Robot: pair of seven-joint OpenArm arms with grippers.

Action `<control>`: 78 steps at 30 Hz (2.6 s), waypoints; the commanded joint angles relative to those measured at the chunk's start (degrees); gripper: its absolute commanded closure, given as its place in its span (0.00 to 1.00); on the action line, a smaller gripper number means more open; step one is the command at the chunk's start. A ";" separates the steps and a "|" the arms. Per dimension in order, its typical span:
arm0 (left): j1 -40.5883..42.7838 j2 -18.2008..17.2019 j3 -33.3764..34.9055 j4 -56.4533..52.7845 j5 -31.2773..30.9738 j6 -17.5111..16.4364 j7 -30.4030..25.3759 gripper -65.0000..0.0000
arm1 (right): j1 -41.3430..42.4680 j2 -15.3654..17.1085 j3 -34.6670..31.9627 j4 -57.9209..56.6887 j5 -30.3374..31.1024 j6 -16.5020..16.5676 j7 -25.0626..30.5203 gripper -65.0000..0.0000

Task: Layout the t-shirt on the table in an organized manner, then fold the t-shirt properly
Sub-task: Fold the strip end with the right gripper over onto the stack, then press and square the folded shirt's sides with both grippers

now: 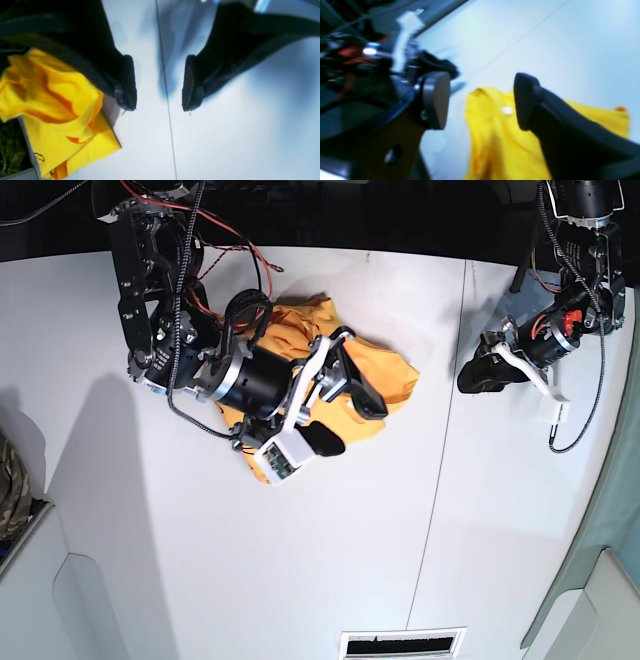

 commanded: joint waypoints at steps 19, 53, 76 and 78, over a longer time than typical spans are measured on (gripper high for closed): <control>-0.63 -0.98 -0.46 1.01 -3.45 -1.41 0.87 0.50 | -9.05 0.98 6.93 -0.77 -0.07 0.68 -1.53 1.00; -0.33 7.06 35.01 18.38 7.63 -1.41 2.38 0.98 | 25.99 -2.54 12.04 -39.26 -13.70 0.00 16.57 1.00; -12.33 3.08 26.34 3.80 24.26 3.28 -5.66 0.98 | 5.27 6.16 5.09 -25.46 4.61 1.31 6.56 1.00; -13.77 3.02 26.34 2.23 24.26 3.34 -5.62 0.98 | 1.68 5.51 5.09 -21.81 4.96 1.31 6.56 1.00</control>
